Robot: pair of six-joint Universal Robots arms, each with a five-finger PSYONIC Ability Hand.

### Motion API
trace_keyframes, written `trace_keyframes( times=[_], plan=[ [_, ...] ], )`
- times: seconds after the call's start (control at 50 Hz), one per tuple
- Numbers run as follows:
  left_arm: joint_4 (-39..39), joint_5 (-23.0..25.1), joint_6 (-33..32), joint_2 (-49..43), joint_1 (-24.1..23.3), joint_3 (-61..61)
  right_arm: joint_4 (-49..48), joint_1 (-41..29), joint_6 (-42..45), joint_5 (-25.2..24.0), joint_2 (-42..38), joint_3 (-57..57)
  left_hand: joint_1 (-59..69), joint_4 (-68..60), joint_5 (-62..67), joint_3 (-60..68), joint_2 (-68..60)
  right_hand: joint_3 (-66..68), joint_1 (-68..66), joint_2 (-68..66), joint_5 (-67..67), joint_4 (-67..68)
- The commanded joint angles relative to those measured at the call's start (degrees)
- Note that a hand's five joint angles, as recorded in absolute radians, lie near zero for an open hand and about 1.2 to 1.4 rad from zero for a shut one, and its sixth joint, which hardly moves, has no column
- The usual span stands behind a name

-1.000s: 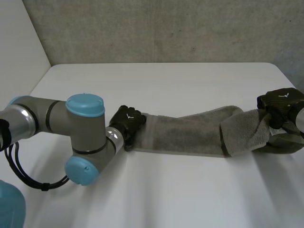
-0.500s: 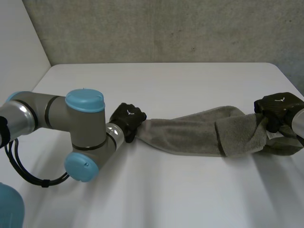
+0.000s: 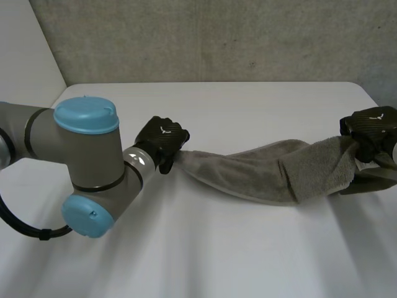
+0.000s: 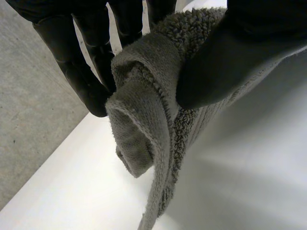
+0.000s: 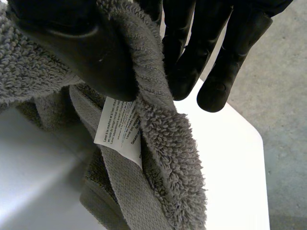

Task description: Fold the towel.

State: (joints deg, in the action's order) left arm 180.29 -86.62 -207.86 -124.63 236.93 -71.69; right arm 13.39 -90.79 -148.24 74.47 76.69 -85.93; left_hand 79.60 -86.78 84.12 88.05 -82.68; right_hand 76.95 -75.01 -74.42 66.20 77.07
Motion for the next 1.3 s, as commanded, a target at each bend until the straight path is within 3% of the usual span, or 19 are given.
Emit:
trace_keyframes(
  times=[0.02, 0.08, 0.16, 0.22, 0.34, 0.46, 0.48, 0.5, 0.54, 0.68, 0.78, 0.86, 1.0, 1.08, 1.22, 1.26, 1.3],
  plan=[
    [0.3, -0.3, -0.6, -2.9, -0.2, -2.1, 0.1, -0.4, 0.1, 0.3, -0.2, -1.3, 0.4, 6.8, -14.1, -8.1, 2.7, 3.1, -5.0, -5.6, 3.8, 2.9],
    [0.2, -0.4, -0.7, -5.0, -0.3, -2.2, 0.0, -0.4, 0.2, 0.3, -1.2, -1.3, -0.2, 7.4, -14.8, -8.7, 3.3, 3.1, -5.0, -5.6, 3.8, 2.9],
    [0.3, -0.3, -0.7, -5.9, -0.3, -2.3, 0.1, -0.4, 0.3, 0.2, -2.8, -1.3, -20.7, 27.9, -35.2, -29.2, 23.8, 3.1, -5.0, -5.6, 3.8, 2.9],
    [0.2, -0.3, -0.7, -5.7, -0.3, -2.3, 0.1, -0.4, 0.3, 0.2, -2.9, -1.3, -27.8, 35.0, -42.3, -36.3, 30.9, 3.1, -5.0, -5.6, 3.8, 2.9],
    [0.1, -0.4, -0.7, -5.0, -0.3, -2.3, 0.1, -0.4, 0.3, 0.3, -2.9, -1.4, -32.2, 39.4, -46.7, -40.7, 35.3, 3.1, -5.0, -5.6, 3.8, 2.9],
    [0.1, 0.0, -0.7, -4.2, -0.9, -3.3, 0.1, -0.4, 0.3, 0.3, -2.9, -1.5, -25.1, 32.3, -39.7, -33.6, 28.2, 3.1, -5.0, -5.6, 3.8, 2.9],
    [0.1, 0.0, -0.7, -4.1, -1.0, -3.5, 0.1, -0.4, 0.3, 0.3, -2.9, -1.5, -14.0, 21.2, -28.5, -22.4, 17.1, 3.1, -5.0, -5.6, 3.8, 2.9],
    [0.1, 0.0, -0.7, -4.1, -1.0, -3.5, 0.1, -0.4, 0.3, 0.3, -2.9, -1.5, -13.9, 21.1, -28.4, -22.3, 17.0, 3.1, -5.0, -5.6, 3.8, 2.9],
    [0.2, 0.0, -0.7, -3.5, -1.1, -3.5, 0.1, -0.4, 0.3, 0.3, -2.9, -1.5, 0.4, 6.8, -14.2, -8.1, 2.7, 3.1, -5.0, -5.6, 3.8, 2.9],
    [0.2, -0.3, 0.3, 2.0, -0.9, -4.4, 0.1, -0.4, 0.1, 0.3, 0.4, -0.7, 0.4, 6.8, -14.1, -8.1, 2.7, 3.1, -5.0, -5.6, 3.8, 2.9],
    [0.2, -0.3, 0.3, 8.7, -0.3, -5.7, 0.6, -0.4, -0.7, 0.3, 7.5, 1.6, 0.4, 6.8, -14.1, -8.1, 2.7, 3.1, -5.0, -5.6, 3.8, 2.9],
    [0.0, -0.4, 1.0, 16.2, 0.5, -5.9, 7.1, -0.1, -1.3, 0.0, 10.7, 6.8, 0.4, 6.8, -14.1, -8.1, 2.7, 3.1, -5.0, -5.6, 3.8, 2.9],
    [-2.5, -0.1, 3.6, 18.5, 3.2, -5.9, 20.8, -0.4, 0.6, -1.0, 9.3, 11.4, 0.4, 6.8, -14.1, -8.1, 2.7, 3.1, -5.0, -5.6, 3.8, 2.9],
    [-8.8, -0.3, 3.4, 14.1, 4.6, -4.8, 24.1, -4.1, 5.3, -0.1, 2.0, 11.7, 0.4, 6.8, -14.1, -8.1, 2.7, 3.1, -5.0, -5.6, 3.8, 2.9],
    [-11.7, -0.2, 3.6, 6.7, 7.7, 3.0, 19.0, -10.9, 7.0, 1.0, -5.8, 17.4, 0.4, 6.8, -14.1, -8.1, 2.7, 3.1, -5.0, -5.6, 3.8, 2.9],
    [-11.7, -0.2, 3.6, 5.7, 7.8, 6.2, 15.3, -11.6, 6.4, 1.6, -7.4, 19.8, 0.4, 6.8, -14.1, -8.1, 2.7, 3.1, -5.0, -5.6, 3.8, 2.9],
    [-11.4, 0.0, 4.2, 5.4, 8.1, 13.6, 4.4, -12.6, 4.1, 3.0, -8.9, 23.9, 0.4, 6.8, -14.1, -8.1, 2.7, 3.1, -5.0, -5.6, 3.8, 2.9]
  ],
)
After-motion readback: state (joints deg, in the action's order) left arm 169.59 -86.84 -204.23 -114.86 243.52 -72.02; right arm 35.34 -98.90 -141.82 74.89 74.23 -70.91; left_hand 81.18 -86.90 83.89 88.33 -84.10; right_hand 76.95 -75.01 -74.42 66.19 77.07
